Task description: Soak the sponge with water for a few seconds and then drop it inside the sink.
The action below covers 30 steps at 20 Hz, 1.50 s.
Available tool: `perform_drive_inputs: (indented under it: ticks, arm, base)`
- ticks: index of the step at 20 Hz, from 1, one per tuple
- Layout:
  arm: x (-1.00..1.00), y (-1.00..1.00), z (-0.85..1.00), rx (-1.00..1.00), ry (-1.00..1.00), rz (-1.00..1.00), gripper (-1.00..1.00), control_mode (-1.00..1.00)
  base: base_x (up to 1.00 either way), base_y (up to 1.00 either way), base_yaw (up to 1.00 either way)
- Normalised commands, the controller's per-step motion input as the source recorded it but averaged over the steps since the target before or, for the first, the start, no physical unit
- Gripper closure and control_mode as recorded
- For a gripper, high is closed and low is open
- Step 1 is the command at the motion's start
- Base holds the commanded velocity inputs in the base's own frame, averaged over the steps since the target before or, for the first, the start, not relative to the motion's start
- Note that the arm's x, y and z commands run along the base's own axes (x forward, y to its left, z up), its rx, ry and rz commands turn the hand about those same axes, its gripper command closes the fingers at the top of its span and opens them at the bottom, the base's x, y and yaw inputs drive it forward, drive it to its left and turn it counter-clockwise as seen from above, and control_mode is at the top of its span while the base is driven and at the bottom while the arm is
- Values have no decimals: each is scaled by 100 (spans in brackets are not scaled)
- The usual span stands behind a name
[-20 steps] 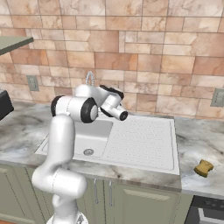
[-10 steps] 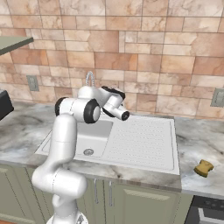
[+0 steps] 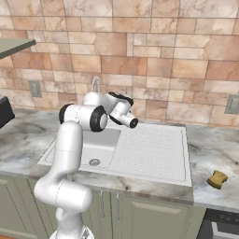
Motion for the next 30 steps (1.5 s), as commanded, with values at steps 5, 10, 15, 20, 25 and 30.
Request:
perform_drive_inputs:
  ticks: [5,10,15,20,25,30]
  arm:
    - [18,0,-13,0,-1,0,-100,-100]
    - [13,-3,-17,0,0,0,-100,-100]
    - [1,-8,-17,0,0,-7,-100,-100]
    - [0,-2,-21,0,-2,-14,-100,-100]
    - [0,-2,-21,0,-5,-16,-100,-100]
    - [0,-15,-18,0,-7,-10,-100,-100]
  base:
    - [0,0,0]
    - [0,0,0]
    - [0,0,0]
    - [0,0,0]
    - [0,0,0]
    - [0,0,0]
